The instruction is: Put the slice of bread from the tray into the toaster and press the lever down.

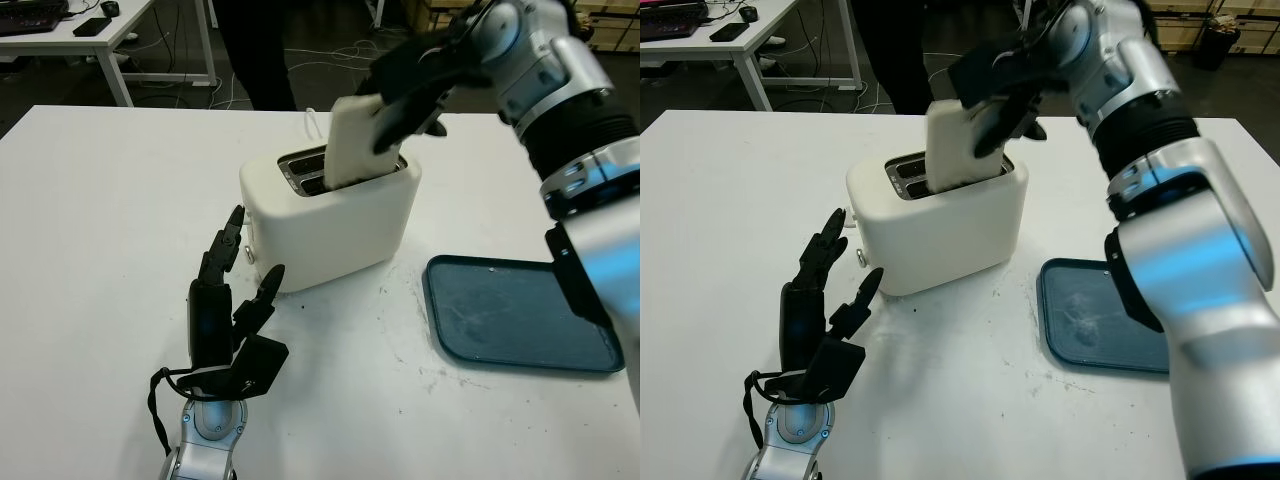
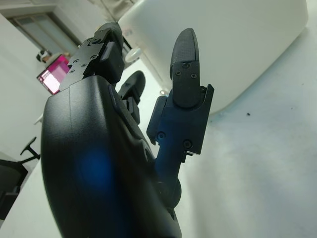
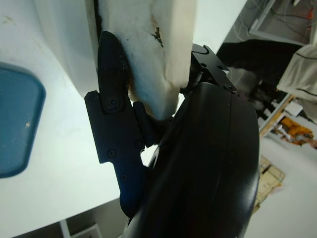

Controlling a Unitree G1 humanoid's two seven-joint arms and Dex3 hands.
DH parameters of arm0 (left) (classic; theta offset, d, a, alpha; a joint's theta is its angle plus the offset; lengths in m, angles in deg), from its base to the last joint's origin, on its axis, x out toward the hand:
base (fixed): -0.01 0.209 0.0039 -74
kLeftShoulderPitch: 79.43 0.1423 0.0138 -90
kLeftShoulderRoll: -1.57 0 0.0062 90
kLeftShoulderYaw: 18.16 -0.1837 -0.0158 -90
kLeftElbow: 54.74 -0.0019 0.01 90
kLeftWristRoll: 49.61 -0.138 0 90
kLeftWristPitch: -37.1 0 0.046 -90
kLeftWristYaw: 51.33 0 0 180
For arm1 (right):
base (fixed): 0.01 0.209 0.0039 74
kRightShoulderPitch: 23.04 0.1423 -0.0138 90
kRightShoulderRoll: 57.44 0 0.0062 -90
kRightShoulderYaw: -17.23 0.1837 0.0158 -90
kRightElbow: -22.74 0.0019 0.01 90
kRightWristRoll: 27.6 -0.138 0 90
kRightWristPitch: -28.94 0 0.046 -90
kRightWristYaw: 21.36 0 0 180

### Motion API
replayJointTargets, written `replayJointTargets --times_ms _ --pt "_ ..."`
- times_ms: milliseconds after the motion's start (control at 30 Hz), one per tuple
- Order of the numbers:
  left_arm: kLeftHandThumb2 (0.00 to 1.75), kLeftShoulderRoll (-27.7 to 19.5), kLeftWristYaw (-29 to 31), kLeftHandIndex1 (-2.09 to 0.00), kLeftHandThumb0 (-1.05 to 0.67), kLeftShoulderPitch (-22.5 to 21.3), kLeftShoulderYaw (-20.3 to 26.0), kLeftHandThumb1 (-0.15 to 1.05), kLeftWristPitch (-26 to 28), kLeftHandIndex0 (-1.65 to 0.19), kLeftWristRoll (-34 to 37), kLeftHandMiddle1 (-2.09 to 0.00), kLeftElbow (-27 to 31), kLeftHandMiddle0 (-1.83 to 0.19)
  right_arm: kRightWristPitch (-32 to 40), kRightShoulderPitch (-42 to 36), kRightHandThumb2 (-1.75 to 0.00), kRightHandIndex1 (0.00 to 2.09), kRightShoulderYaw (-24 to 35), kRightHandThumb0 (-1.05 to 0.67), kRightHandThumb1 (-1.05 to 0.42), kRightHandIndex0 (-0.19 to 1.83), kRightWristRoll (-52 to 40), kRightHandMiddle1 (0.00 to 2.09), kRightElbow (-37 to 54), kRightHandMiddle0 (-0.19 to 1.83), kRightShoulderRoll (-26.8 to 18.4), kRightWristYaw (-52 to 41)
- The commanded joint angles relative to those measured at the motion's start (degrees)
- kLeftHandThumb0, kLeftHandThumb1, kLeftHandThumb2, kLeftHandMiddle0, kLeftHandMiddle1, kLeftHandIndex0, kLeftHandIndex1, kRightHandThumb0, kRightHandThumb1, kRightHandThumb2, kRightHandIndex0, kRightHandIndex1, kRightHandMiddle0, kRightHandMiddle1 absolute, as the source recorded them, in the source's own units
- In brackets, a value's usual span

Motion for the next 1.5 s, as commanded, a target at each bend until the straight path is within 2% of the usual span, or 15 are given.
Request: replayJointTargets --times_ms 0,233,500,567,633,667,700,767,800,867,933,1133,1367,1467 --pt "0.28 1.7 -0.4 0.0 -0.54 0.8 -0.6 0.92 -0.3 -0.31 -0.2 -0.64 0.1 -0.09 1.1 -1.4 -0.33 1.75 0.0 -0.44 -0.92 1.12 0.3 1.75 -0.7 0.94 0.8 1.8" --pt "0.27 1.5 0.0 0.0 -0.53 1.3 -0.7 0.92 0.0 -0.3 0.4 -0.62 0.4 -0.09 -1.4 -2.9 -0.36 1.75 -0.2 -0.46 -0.92 1.15 0.9 1.75 -2.0 0.96 1.2 7.2" --pt "0.27 1.8 -0.4 0.0 -0.53 1.5 -1.0 0.92 0.2 -0.3 0.4 -0.58 0.4 -0.11 -5.5 -4.5 -0.36 1.75 0.5 -0.48 -0.92 1.12 -0.1 1.75 -1.4 0.93 0.9 8.2" --pt "0.27 1.7 -0.7 0.0 -0.52 1.4 -0.9 0.92 -0.2 -0.3 0.4 -0.58 0.0 -0.11 -7.0 -5.1 -0.33 1.75 1.0 -0.49 -0.92 1.11 -0.4 1.75 -1.0 0.92 0.8 9.4" --pt "0.26 1.8 -0.8 0.0 -0.52 1.3 -0.9 0.92 -0.2 -0.3 0.4 -0.57 -0.2 -0.12 -8.4 -5.7 -0.23 1.73 1.5 -0.56 -0.92 1.0 -0.6 1.71 -0.4 0.86 0.3 10.5" --pt "0.27 1.9 -0.8 0.0 -0.52 1.4 -0.9 0.92 -0.1 -0.3 0.5 -0.57 -0.1 -0.12 -9.1 -5.9 -0.18 1.71 1.8 -0.6 -0.92 0.91 -0.7 1.65 0.1 0.82 0.0 10.7" --pt "0.27 1.8 -0.8 0.0 -0.52 1.4 -0.9 0.92 0.0 -0.3 0.6 -0.56 0.0 -0.12 -9.8 -6.0 -0.12 1.61 2.2 -0.66 -0.92 0.82 -1.0 1.47 0.7 0.78 -0.4 10.2" --pt "0.27 1.8 -0.8 0.0 -0.53 1.3 -0.7 0.92 0.0 -0.3 0.6 -0.56 -0.1 -0.13 -11.9 -5.5 -0.03 1.69 2.6 -0.8 -0.9 0.43 -1.5 0.73 1.7 0.74 -1.5 7.6" --pt "0.27 1.7 -0.8 0.0 -0.53 1.3 -0.6 0.92 0.0 -0.3 0.7 -0.56 -0.1 -0.13 -13.0 -5.2 -0.01 1.52 2.8 -0.82 -0.88 0.2 -1.8 0.38 2.1 0.71 -2.0 6.5" --pt "0.28 1.6 -0.5 0.0 -0.53 1.2 -0.5 0.92 0.1 -0.3 1.0 -0.55 -0.1 -0.13 -14.2 -4.9 0.0 1.25 3.5 -0.84 -0.86 0.05 -2.4 0.13 2.9 0.64 -2.8 5.5" --pt "0.28 1.5 -0.3 0.0 -0.52 1.1 -0.4 0.92 0.1 -0.29 1.2 -0.55 0.0 -0.12 -15.6 -4.9 0.0 0.91 4.2 -0.83 -0.82 0.01 -2.6 0.04 4.1 0.55 -3.5 5.7" --pt "0.28 1.0 -0.8 -0.01 -0.53 0.6 0.0 0.92 -0.6 -0.31 0.6 -0.55 -0.8 -0.14 -18.8 -4.6 -0.01 0.53 4.5 -0.87 -0.83 0.0 -1.9 0.01 5.9 0.45 -5.6 7.6" --pt "0.27 0.6 -0.2 -0.01 -0.53 0.2 0.8 0.92 -1.1 -0.31 1.2 -0.57 -1.1 -0.14 -19.7 -4.7 0.0 0.37 5.6 -0.8 -0.84 0.0 -2.4 0.0 7.6 0.41 -7.5 8.8" --pt "0.27 0.5 0.0 -0.01 -0.54 0.3 0.9 0.92 -1.2 -0.31 1.2 -0.58 -1.0 -0.13 -20.7 -6.5 0.0 0.44 7.4 -0.77 -0.84 0.07 -2.3 0.03 10.0 0.47 -8.6 14.9"
